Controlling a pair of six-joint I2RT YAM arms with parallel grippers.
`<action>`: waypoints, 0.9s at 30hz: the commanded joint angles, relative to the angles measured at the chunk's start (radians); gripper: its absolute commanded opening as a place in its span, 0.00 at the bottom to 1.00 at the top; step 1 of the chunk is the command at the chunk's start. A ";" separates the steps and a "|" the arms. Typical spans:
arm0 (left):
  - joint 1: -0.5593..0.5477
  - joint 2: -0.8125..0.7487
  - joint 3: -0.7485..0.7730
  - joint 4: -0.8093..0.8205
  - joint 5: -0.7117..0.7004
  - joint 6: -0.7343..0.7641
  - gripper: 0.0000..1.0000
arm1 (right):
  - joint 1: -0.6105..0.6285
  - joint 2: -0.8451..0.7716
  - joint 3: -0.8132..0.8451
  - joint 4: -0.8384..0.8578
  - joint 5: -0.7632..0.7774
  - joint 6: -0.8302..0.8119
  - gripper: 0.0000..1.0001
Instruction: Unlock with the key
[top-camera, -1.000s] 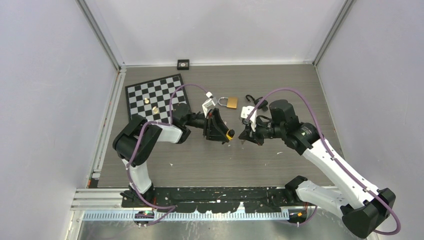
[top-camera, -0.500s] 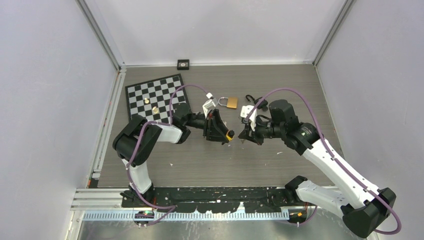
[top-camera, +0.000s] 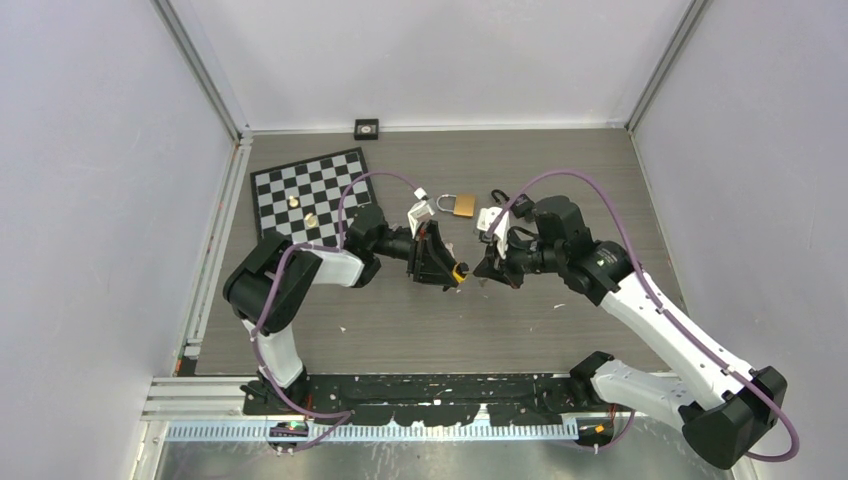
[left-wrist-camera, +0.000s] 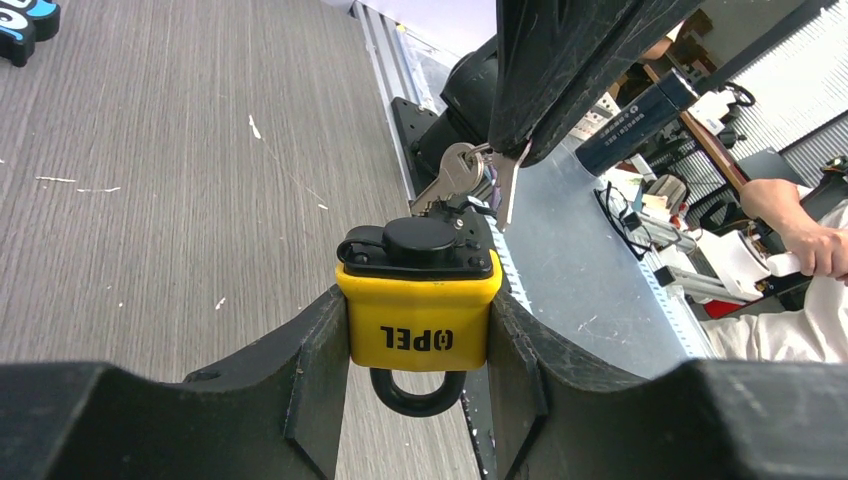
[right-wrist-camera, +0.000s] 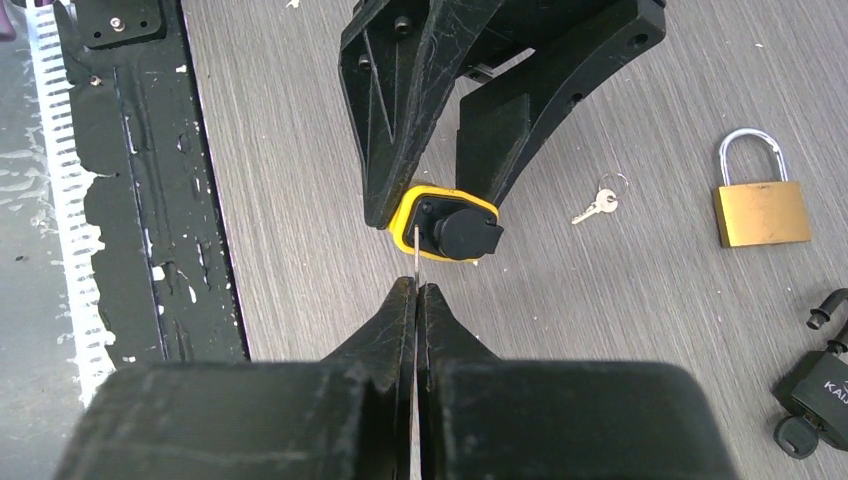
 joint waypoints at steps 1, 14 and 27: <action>0.003 -0.056 0.009 0.019 -0.013 0.025 0.00 | 0.013 0.014 0.019 0.060 -0.004 0.023 0.00; 0.003 -0.062 0.008 0.017 -0.009 0.023 0.00 | 0.026 0.043 0.008 0.091 0.069 0.032 0.00; 0.003 -0.067 0.010 0.005 -0.021 0.027 0.00 | 0.028 0.046 0.001 0.056 0.040 0.004 0.01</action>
